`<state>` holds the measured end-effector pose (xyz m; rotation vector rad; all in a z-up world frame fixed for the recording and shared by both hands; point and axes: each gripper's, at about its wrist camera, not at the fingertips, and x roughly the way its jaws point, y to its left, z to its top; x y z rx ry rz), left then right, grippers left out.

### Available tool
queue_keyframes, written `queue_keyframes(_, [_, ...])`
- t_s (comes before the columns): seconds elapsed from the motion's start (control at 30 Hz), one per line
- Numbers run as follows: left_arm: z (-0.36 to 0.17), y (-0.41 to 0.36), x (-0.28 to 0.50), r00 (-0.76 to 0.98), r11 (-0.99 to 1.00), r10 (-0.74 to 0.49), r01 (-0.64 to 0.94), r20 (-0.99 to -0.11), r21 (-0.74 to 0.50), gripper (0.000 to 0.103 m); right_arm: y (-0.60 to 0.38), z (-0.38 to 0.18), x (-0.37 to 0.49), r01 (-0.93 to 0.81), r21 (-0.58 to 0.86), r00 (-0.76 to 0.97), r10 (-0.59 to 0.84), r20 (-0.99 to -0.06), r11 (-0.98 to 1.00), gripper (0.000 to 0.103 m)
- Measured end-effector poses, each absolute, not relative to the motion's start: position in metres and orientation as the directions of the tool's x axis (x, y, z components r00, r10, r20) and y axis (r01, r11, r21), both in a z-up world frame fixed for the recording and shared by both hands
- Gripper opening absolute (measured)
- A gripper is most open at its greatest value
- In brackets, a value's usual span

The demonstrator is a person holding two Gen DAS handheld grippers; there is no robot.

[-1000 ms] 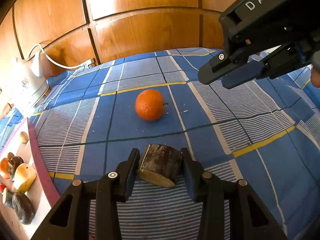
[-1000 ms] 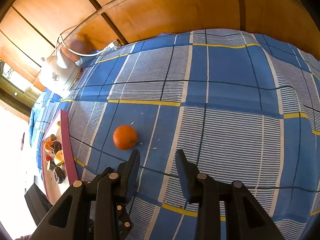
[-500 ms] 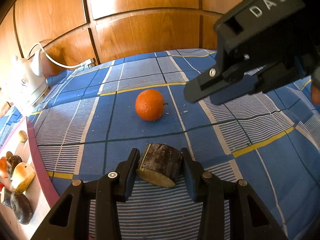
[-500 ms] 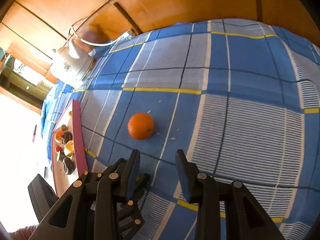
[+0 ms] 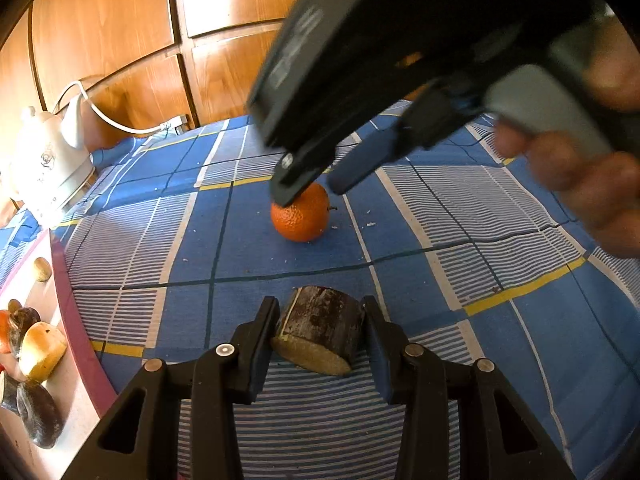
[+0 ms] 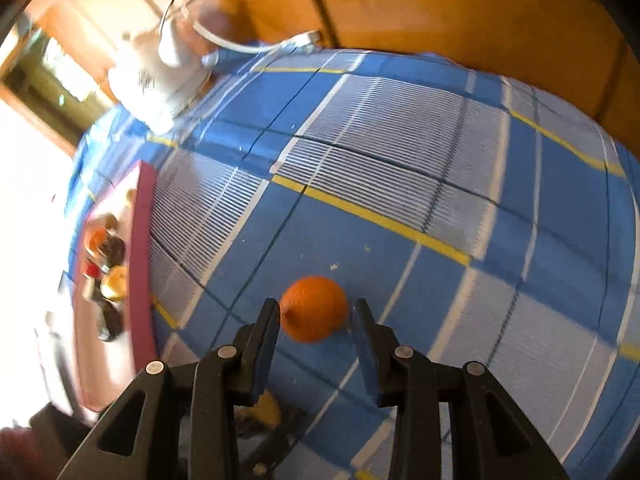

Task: Organize fruits
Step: 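Lift the bark cylinder with the left tool while the right tool grasps the orange, then lower the bark cylinder into the tray and open the left tool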

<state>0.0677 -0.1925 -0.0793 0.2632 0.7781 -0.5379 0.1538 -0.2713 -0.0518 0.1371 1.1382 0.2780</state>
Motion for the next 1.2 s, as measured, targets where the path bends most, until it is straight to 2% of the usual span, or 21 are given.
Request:
queue_keyframes(0.13, [-0.080,-0.192,0.069,0.587,0.835,-0.363,0.550,-0.724,0.028,0.042,-0.257,-0.060,0.166,-0.208,0.219,0.357,0.282,-0.890,0.953,0.042])
queue_keyframes(0.3, [-0.081,-0.192,0.070,0.586,0.835,-0.365,0.550,-0.724,0.023,0.042,-0.248,-0.065,0.163,-0.255,0.171,0.349,0.255,-0.902,0.952,0.039])
queue_keyframes(0.73, [-0.082,-0.190,0.072,0.583,0.836,-0.362,0.548,-0.727,0.024,0.042,-0.297,-0.065,0.099,-0.154,0.055,0.413,0.115,-0.903,0.987,0.039])
queue_keyframes(1.03, [-0.070,-0.184,0.077,0.523,0.852,-0.369,0.521,-0.768,-0.054,0.041,-0.298,-0.068,0.103,-0.162,0.057,0.434,0.123,-0.893,0.985,0.039])
queue_keyframes(1.2, [-0.046,-0.176,0.060,0.554,0.845,-0.402,0.530,-0.729,-0.063,0.042,-0.292,-0.068,0.104,-0.173,0.032,0.443,0.107,-0.890,0.984,0.039])
